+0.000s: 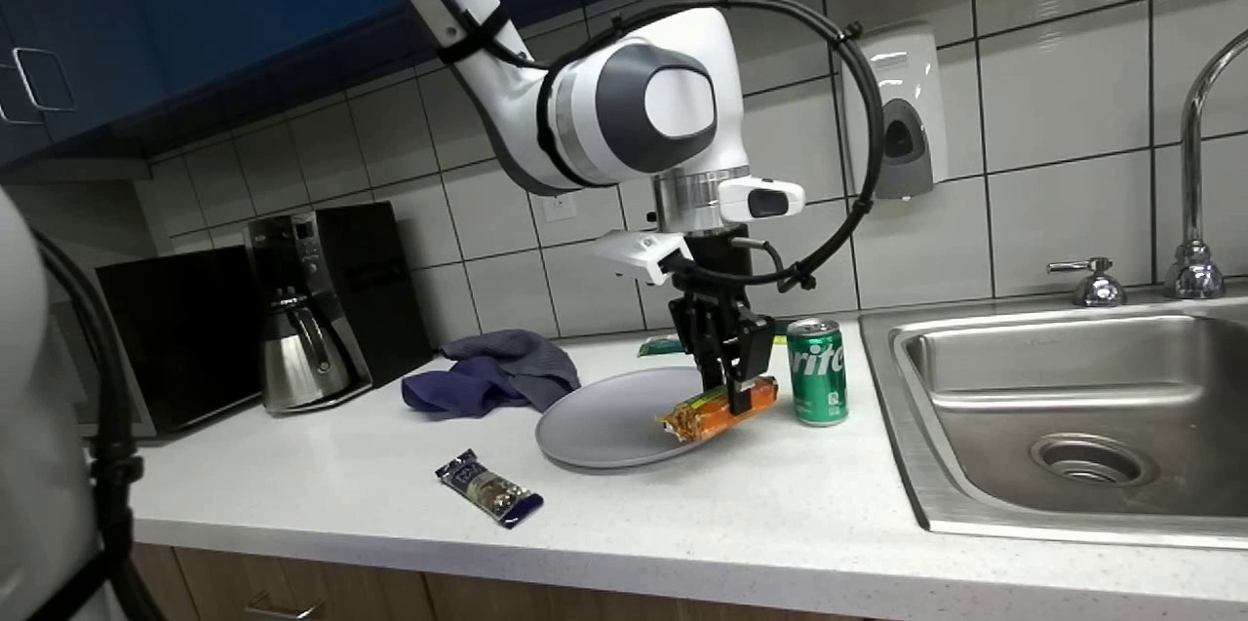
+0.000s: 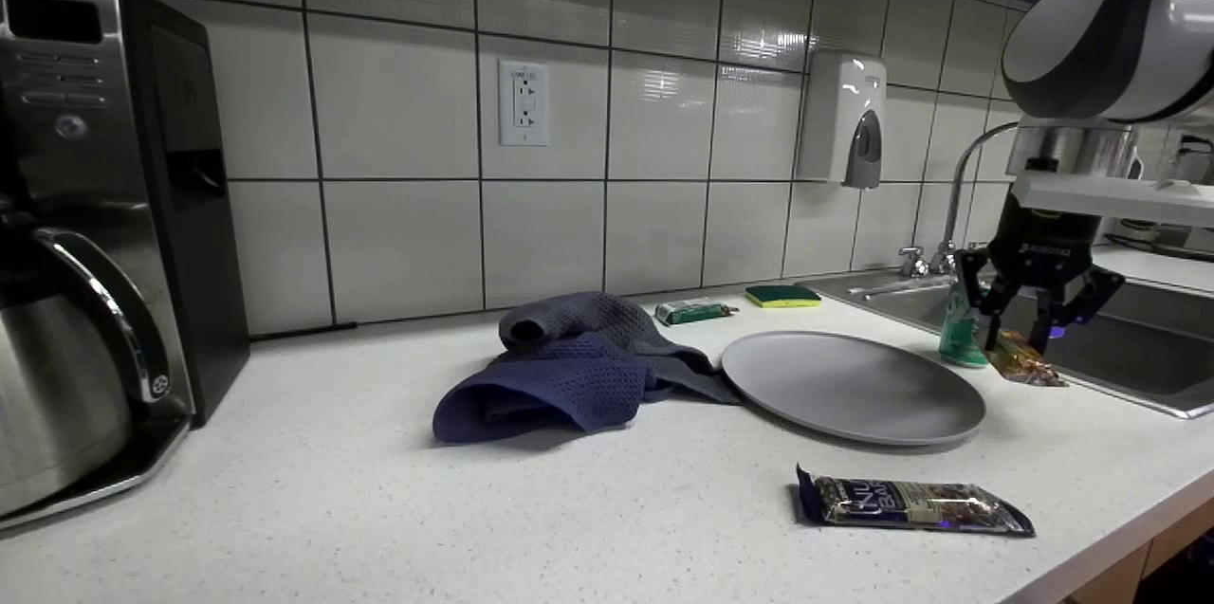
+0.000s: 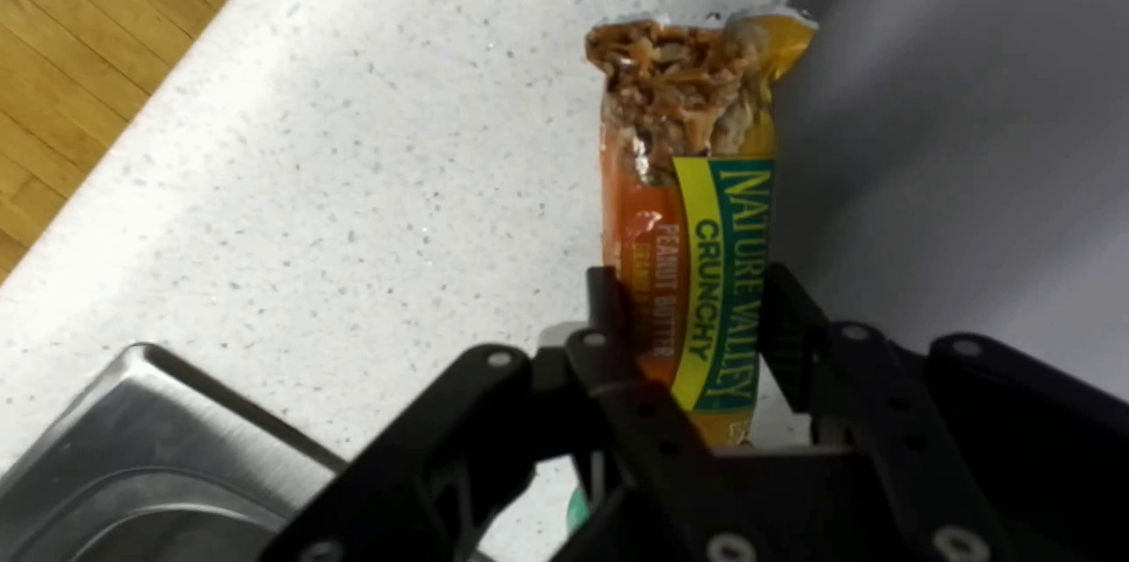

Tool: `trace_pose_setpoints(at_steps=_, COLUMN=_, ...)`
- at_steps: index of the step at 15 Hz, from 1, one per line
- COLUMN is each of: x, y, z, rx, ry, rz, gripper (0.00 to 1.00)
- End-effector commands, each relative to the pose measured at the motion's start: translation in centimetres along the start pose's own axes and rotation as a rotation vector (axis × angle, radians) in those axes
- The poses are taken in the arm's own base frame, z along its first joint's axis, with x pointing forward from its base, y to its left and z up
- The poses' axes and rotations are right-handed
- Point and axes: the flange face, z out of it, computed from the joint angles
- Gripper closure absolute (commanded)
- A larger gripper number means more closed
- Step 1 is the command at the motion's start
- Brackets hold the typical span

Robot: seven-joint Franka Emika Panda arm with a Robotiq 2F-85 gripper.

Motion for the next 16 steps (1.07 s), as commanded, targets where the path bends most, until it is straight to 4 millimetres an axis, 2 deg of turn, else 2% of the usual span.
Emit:
trace_pose_setpoints(at_steps=1, x=-0.9, y=-2.8, z=-1.1, rx=-0.005, ry=0.011, rz=-0.032, gripper=0.84)
trace_pose_setpoints(at_steps=6, x=-1.3, y=-6.2, z=-0.4, rx=-0.009, ry=0.016, rz=-0.07, gripper=0.84)
trace_pose_setpoints(at_steps=9, x=-1.2, y=-6.9, z=0.4, rx=-0.022, ry=0.014, rz=-0.074, gripper=0.84)
trace_pose_setpoints(at_steps=16, x=0.4, y=-7.4, z=2.8, rx=-0.035, ry=-0.012, rz=-0.064, gripper=0.84)
